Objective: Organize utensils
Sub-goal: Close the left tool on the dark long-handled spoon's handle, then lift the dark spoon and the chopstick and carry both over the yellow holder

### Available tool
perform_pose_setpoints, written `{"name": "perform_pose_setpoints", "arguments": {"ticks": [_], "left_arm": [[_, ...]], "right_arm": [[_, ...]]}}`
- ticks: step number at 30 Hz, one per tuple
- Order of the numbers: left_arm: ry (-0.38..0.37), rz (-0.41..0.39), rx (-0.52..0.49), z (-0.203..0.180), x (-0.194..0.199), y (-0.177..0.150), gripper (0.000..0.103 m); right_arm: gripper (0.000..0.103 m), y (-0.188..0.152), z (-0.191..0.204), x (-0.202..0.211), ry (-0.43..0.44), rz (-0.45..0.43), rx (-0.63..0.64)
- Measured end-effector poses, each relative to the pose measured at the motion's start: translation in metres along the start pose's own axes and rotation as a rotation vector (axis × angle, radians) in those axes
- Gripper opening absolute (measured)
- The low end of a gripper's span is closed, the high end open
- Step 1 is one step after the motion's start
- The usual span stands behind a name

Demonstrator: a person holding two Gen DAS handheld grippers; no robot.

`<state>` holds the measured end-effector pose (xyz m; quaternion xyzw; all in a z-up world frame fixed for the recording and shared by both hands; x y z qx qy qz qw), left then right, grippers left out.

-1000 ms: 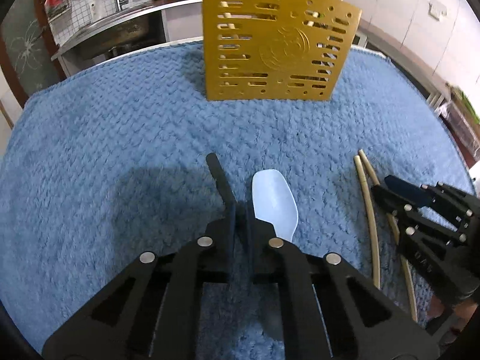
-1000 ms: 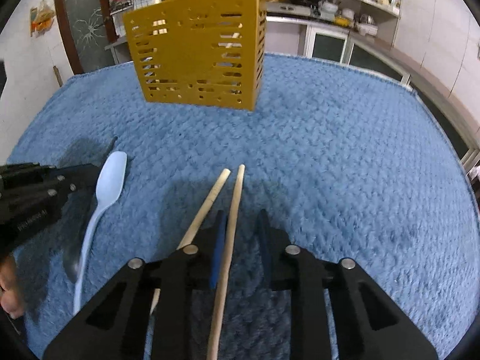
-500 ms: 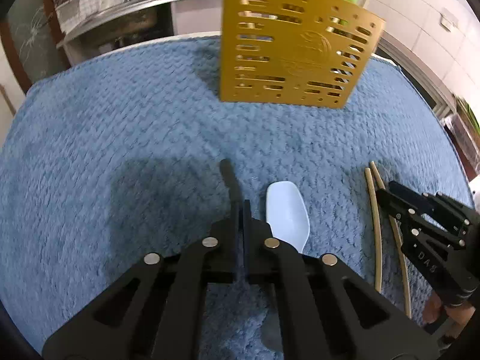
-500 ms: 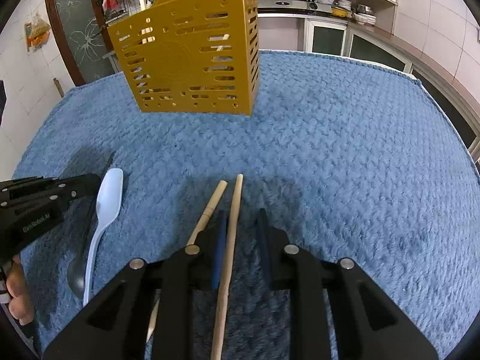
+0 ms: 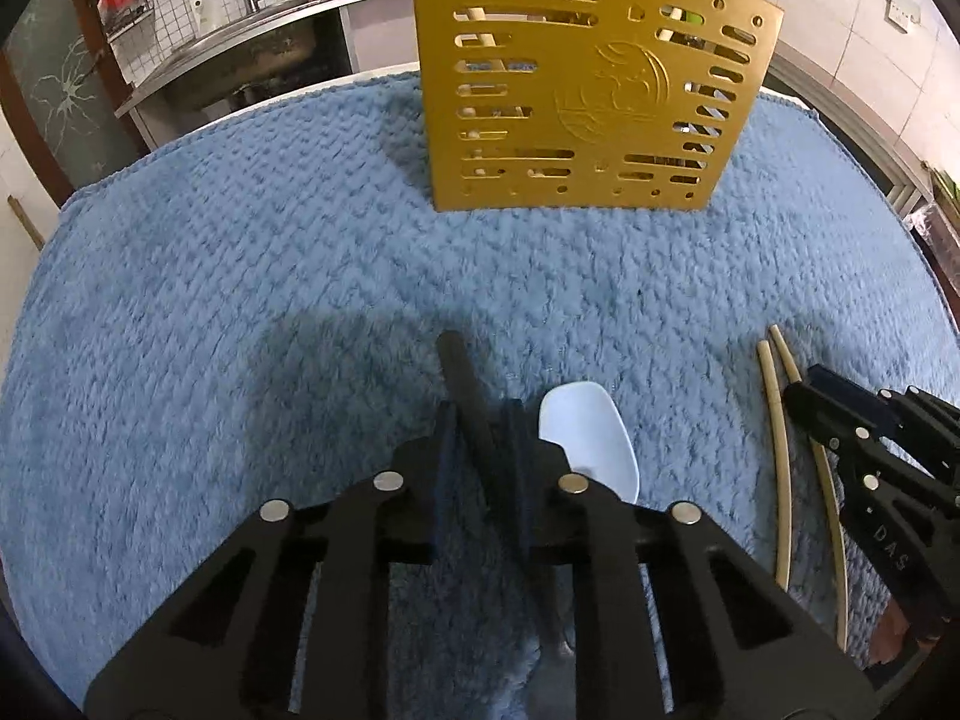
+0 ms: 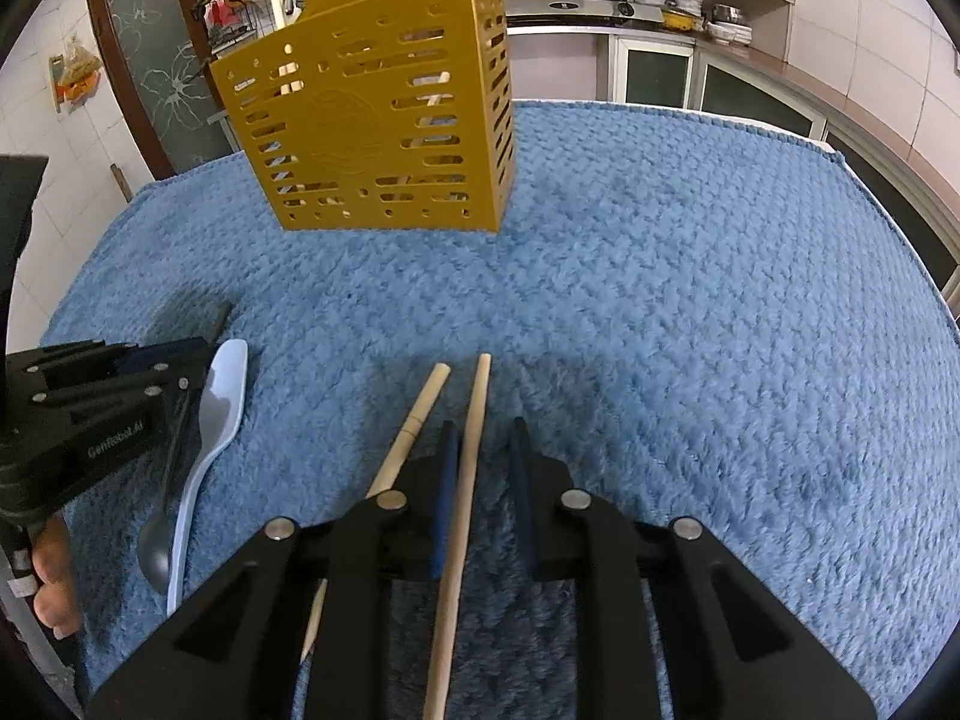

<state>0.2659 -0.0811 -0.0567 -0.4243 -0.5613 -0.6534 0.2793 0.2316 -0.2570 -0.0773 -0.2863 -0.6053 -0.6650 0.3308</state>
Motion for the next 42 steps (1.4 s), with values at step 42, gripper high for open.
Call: {"name": "perform_pose_setpoints", "arguments": {"ticks": [42], "left_arm": [[-0.107,-0.066,0.069,0.025,0.034,-0.018,0.007]], "right_arm": [[0.013,-0.007,-0.009,0.007,-0.047,-0.006,0.001]]}}
Point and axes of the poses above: each gripper's, at about its wrist camera, not at the fingertips, and x roughly against the way its jaws point, z to its left, y to its top, the point moved 2 cm from there along -x, roughly the way its jaws point
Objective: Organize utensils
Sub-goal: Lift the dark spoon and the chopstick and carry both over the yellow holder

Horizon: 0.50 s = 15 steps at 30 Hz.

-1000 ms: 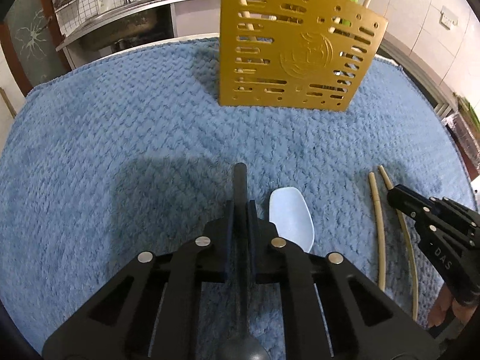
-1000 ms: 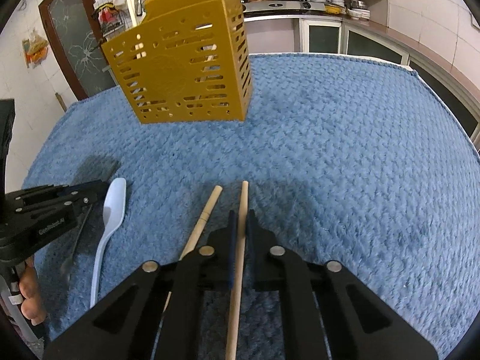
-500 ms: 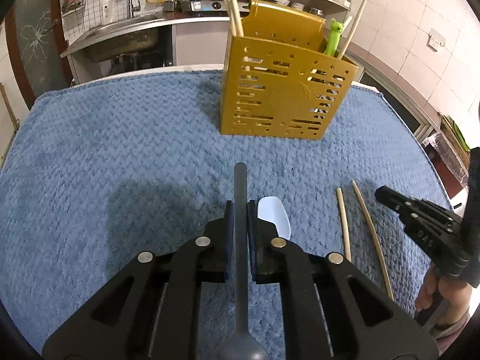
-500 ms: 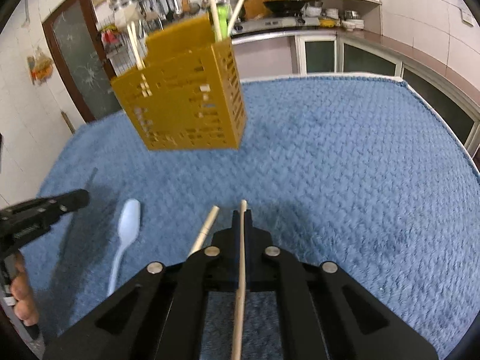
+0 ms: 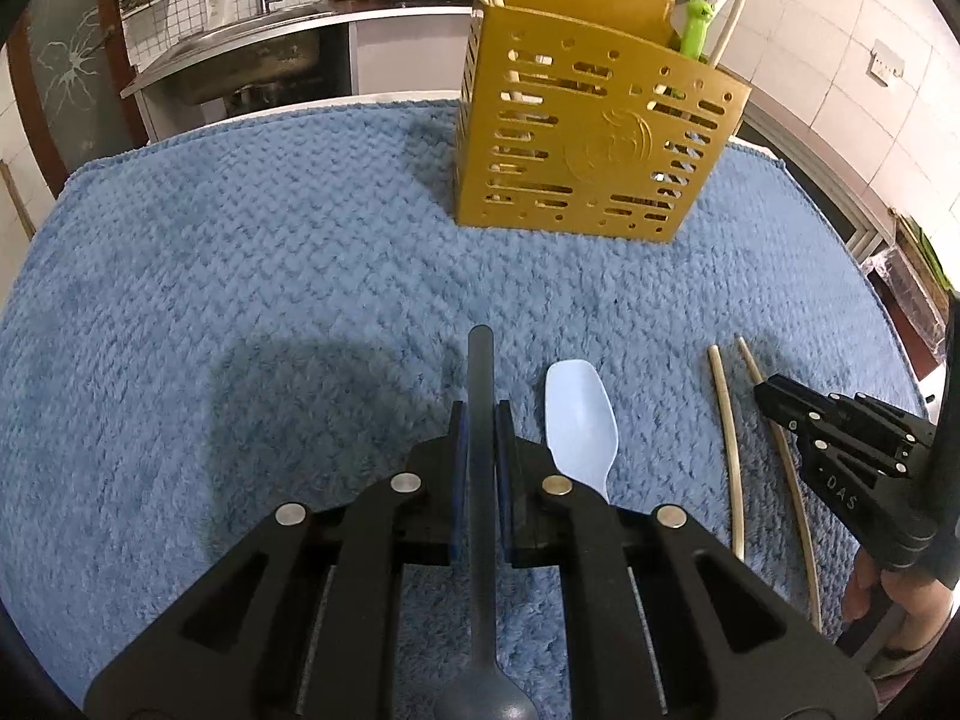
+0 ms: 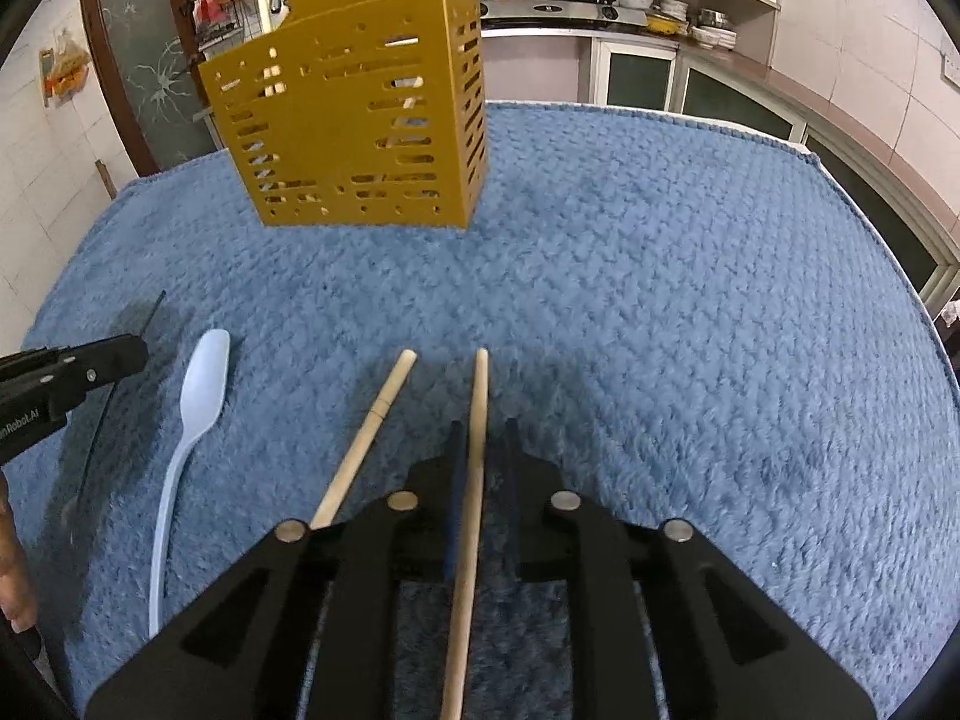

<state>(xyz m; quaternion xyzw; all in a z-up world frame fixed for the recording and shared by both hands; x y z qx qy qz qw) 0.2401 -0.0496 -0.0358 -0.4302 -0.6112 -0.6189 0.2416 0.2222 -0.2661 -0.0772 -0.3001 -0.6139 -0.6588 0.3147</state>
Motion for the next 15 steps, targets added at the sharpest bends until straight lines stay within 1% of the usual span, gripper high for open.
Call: {"name": "perform_pose_setpoints", "arguments": {"ticks": [4,6,8,11,12,15], "left_arm": [[0.003,0.007,-0.009,-0.002,-0.002,-0.002,0.007],[0.001,0.012,-0.014,-0.003,-0.003,-0.002,0.007],[0.002,0.016,-0.019,-0.004,-0.004,-0.003,0.007],[0.002,0.027,-0.016,-0.005,-0.008,-0.003,0.007],[0.001,0.031,-0.014,-0.005,-0.01,-0.004,0.007],[-0.005,0.017,0.0,-0.003,-0.006,-0.005,0.007]], "right_arm": [[0.013,-0.001,0.003,0.0,-0.006,0.012,0.015],[0.013,0.0,0.007,-0.001,-0.026,0.03,0.033],[0.013,0.005,0.008,-0.004,-0.029,0.064,0.026],[0.011,0.017,0.005,-0.01,-0.004,0.11,0.006],[0.006,0.02,0.001,-0.011,0.012,0.121,-0.011],[0.005,0.016,-0.007,-0.007,0.056,0.083,-0.058]]}}
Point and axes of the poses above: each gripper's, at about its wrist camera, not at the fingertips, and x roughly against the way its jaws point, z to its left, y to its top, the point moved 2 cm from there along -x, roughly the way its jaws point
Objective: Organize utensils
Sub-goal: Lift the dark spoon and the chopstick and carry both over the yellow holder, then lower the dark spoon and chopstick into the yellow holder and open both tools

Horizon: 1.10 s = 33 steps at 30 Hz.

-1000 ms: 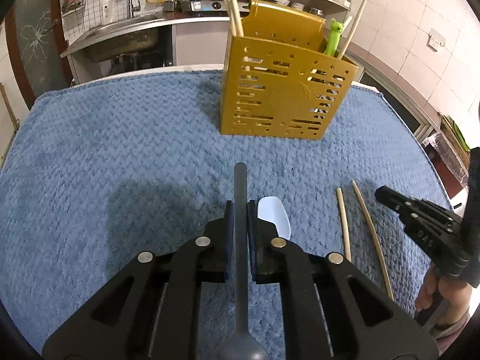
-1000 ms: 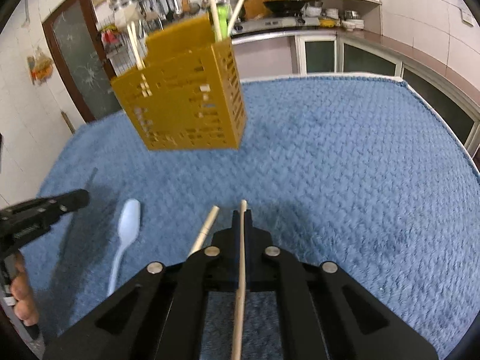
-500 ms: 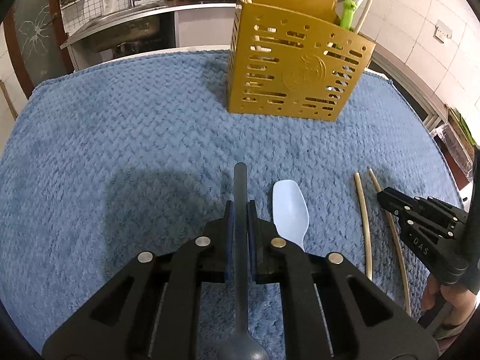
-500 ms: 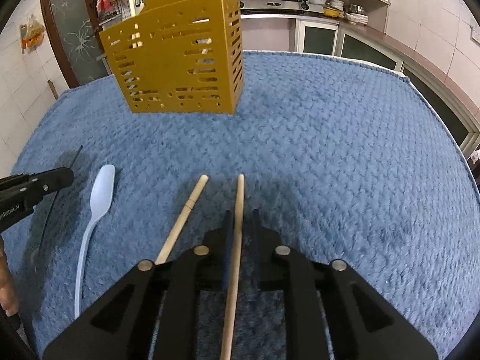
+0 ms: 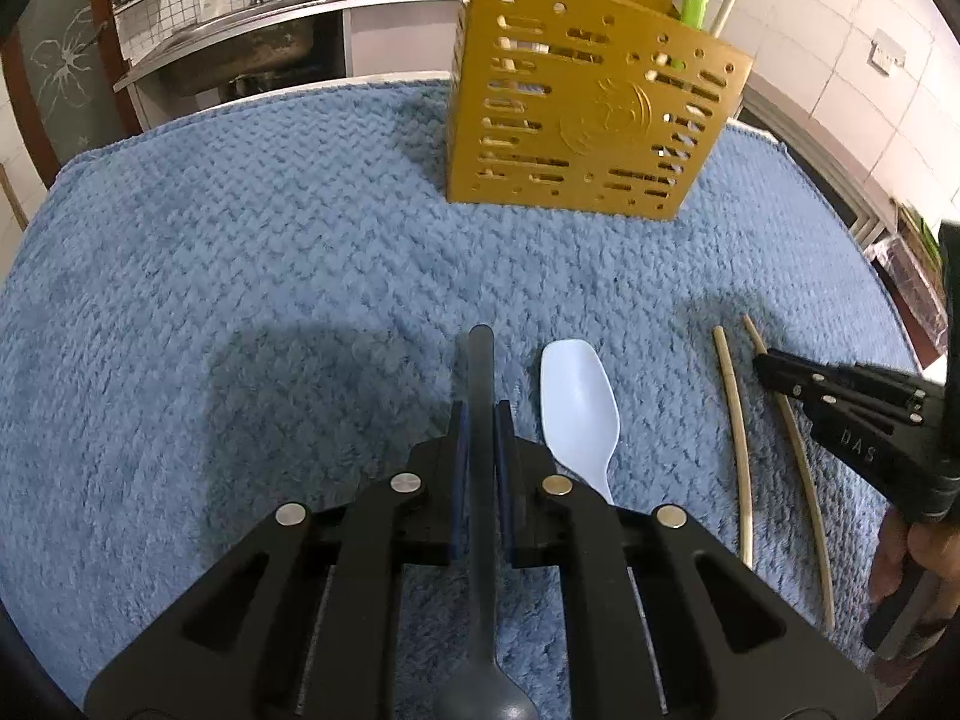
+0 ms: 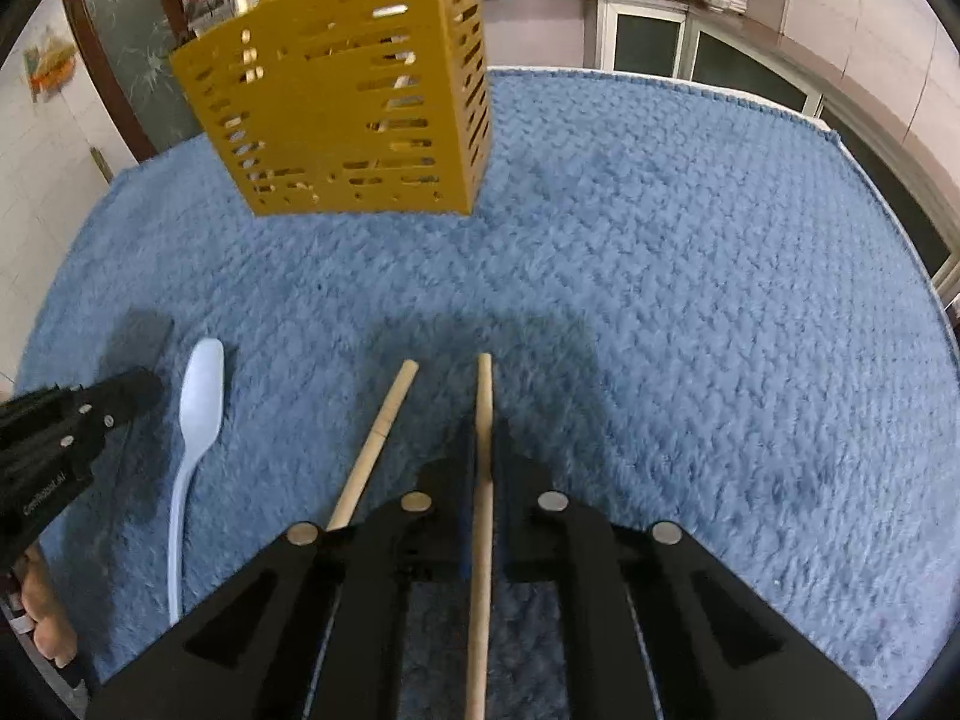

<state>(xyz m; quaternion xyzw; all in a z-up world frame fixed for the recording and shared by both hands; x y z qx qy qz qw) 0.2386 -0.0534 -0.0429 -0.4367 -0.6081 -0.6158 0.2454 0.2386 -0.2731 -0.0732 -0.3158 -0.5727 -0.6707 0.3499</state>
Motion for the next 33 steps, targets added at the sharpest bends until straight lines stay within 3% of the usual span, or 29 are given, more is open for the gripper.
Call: {"name": "perform_pose_setpoints", "arguments": {"ticks": [5,9,14,17,24,33], "left_arm": [[-0.043,-0.08,0.038,0.006,0.024,0.007,0.007],[-0.077,-0.146,0.058,0.009,0.044,0.013,0.007],[-0.116,-0.201,0.081,0.012,0.062,0.021,0.007],[-0.125,-0.23,0.081,0.011,0.073,0.027,0.007],[-0.12,-0.267,0.087,0.017,0.089,0.045,0.007],[-0.106,-0.332,0.046,0.012,0.115,0.074,0.007]], "right_arm": [[0.006,-0.004,-0.007,0.035,0.05,-0.143,-0.041],[0.006,-0.003,-0.006,0.076,0.092,-0.307,-0.035],[0.006,0.002,-0.007,0.114,0.104,-0.491,-0.039],[0.006,0.006,-0.006,0.127,0.106,-0.557,-0.033],[0.006,0.022,0.003,0.142,0.099,-0.625,0.003],[0.006,0.04,0.003,0.143,0.101,-0.609,0.008]]}}
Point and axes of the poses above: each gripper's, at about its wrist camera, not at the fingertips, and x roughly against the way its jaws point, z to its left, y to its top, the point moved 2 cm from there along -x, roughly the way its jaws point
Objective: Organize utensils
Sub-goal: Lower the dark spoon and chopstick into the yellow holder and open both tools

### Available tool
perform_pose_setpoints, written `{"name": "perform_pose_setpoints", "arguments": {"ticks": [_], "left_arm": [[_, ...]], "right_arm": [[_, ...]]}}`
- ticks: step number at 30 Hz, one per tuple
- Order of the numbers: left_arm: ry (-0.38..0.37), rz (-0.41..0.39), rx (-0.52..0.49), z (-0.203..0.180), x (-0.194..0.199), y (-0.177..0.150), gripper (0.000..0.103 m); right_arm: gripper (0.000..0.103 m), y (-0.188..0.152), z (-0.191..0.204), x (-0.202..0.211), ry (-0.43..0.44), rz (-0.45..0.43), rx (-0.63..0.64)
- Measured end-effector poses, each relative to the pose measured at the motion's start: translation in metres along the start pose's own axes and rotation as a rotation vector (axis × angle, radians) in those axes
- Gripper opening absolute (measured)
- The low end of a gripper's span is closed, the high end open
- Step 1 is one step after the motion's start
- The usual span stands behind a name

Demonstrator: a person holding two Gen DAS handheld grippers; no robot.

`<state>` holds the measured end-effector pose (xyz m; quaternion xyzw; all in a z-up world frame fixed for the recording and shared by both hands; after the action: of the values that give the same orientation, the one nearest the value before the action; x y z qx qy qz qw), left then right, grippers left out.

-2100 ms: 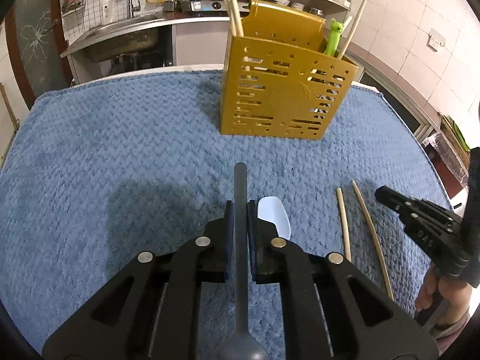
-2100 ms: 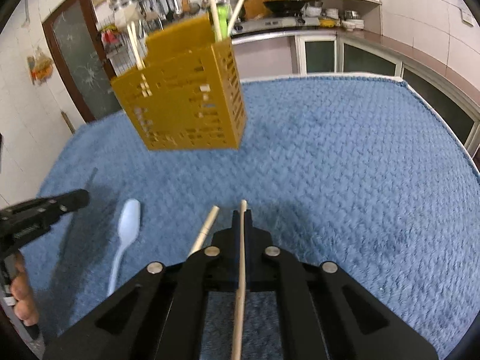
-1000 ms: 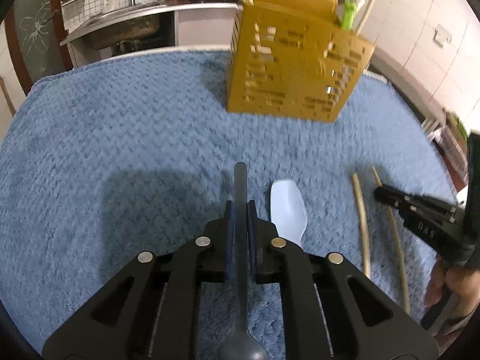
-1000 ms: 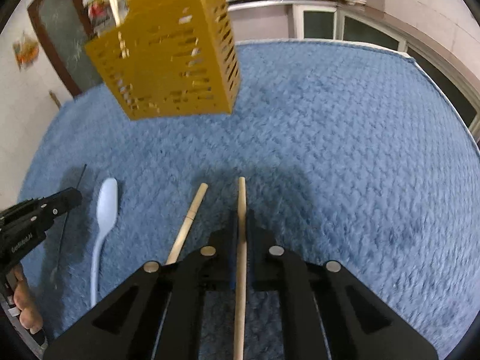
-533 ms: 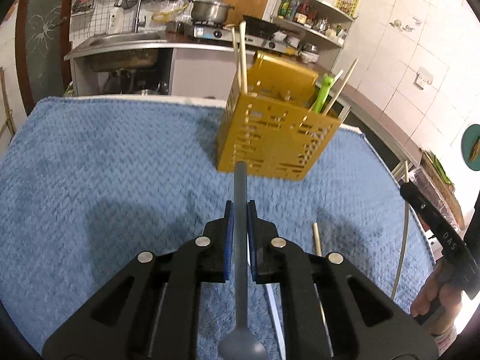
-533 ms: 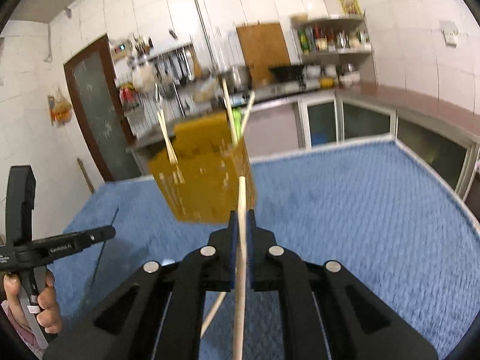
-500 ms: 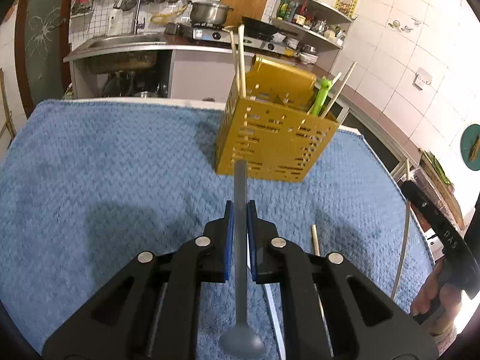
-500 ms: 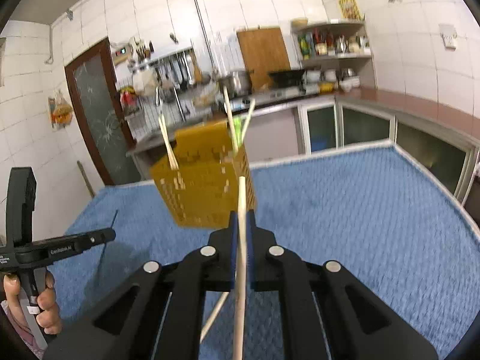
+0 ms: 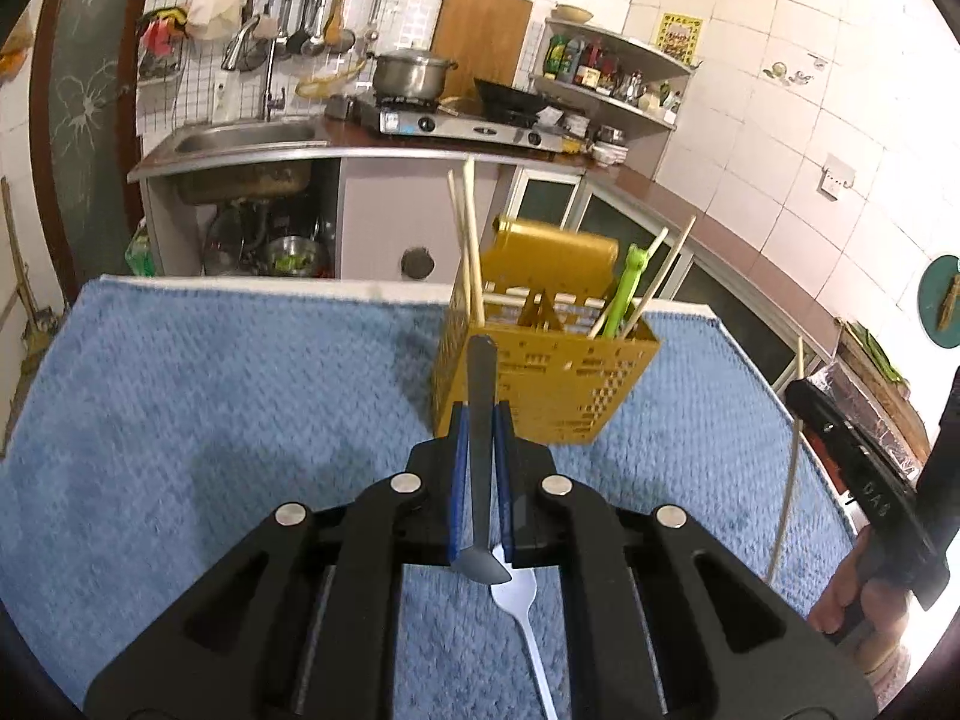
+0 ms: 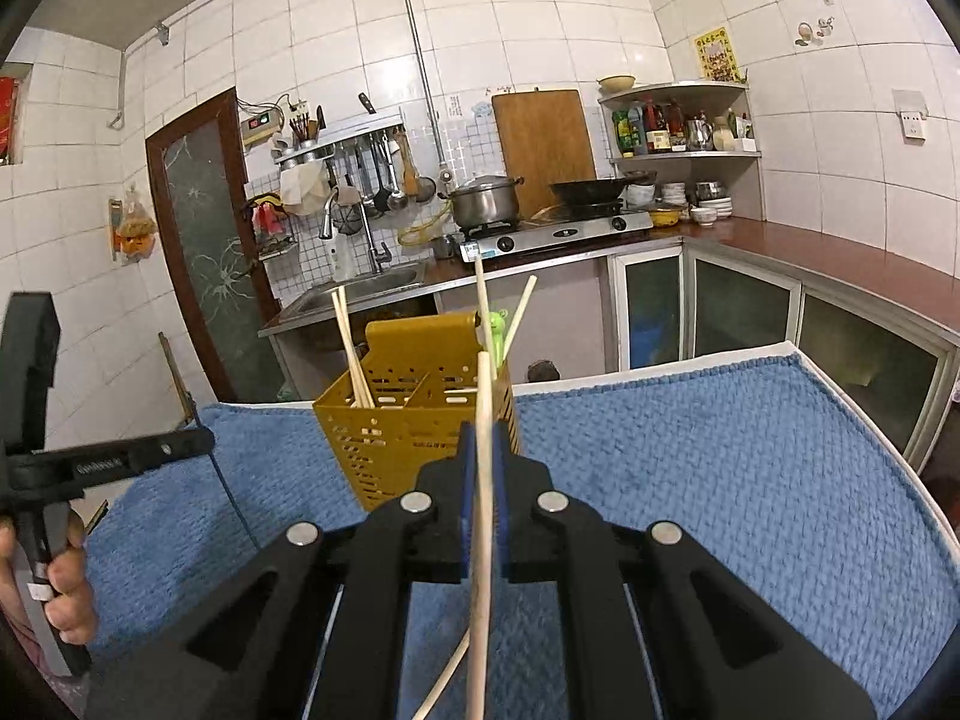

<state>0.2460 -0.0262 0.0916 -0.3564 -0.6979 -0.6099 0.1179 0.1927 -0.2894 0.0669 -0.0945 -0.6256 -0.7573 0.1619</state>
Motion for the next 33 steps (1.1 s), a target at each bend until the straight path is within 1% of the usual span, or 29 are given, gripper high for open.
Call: {"name": "perform_pose_setpoints", "arguments": {"ticks": [7,8,10,13,17,19,22,24,26,29,31,33], "left_arm": [[0.007,-0.018,-0.024,-0.009,0.002,0.024,0.007],[0.009,-0.02,-0.03,-0.01,0.002,0.028,0.007],[0.015,-0.034,-0.051,-0.015,0.005,0.039,0.007],[0.019,-0.06,-0.074,-0.022,0.011,0.06,0.007],[0.034,-0.127,-0.126,-0.037,0.024,0.105,0.007],[0.04,-0.136,-0.144,-0.044,0.022,0.128,0.007],[0.044,-0.138,-0.144,-0.05,0.008,0.146,0.007],[0.062,-0.16,-0.149,-0.052,-0.003,0.151,0.007],[0.063,-0.178,-0.162,-0.055,-0.013,0.15,0.007],[0.045,-0.175,-0.168,-0.055,-0.035,0.136,0.007],[0.047,-0.171,-0.173,-0.053,-0.049,0.126,0.007],[0.062,-0.144,-0.186,-0.047,-0.066,0.114,0.007]], "right_arm": [[0.006,0.018,-0.001,-0.011,-0.013,0.006,0.002],[0.006,0.022,0.0,-0.013,-0.027,0.008,0.006],[0.006,0.029,0.001,-0.014,-0.024,0.008,0.001],[0.006,0.057,0.007,-0.009,-0.031,-0.038,0.022],[0.006,0.112,0.017,-0.007,-0.029,-0.097,0.037],[0.006,0.132,0.023,-0.013,-0.037,-0.111,0.041],[0.006,0.149,0.034,-0.023,-0.048,-0.136,0.045],[0.006,0.155,0.038,-0.029,-0.059,-0.181,0.042],[0.006,0.156,0.039,-0.037,-0.06,-0.211,0.025],[0.006,0.147,0.04,-0.054,-0.072,-0.208,0.022],[0.006,0.133,0.04,-0.068,-0.094,-0.206,0.065],[0.006,0.119,0.039,-0.083,-0.099,-0.163,0.092]]}}
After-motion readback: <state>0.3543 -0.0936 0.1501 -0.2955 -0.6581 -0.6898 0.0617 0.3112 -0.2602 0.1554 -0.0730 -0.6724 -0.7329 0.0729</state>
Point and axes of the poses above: each gripper's, at about its wrist camera, not at the fingertips, and x roughly against the way its jaws point, z to its left, y to its top, the point moved 2 cm from there along -x, roughly the way its jaws point
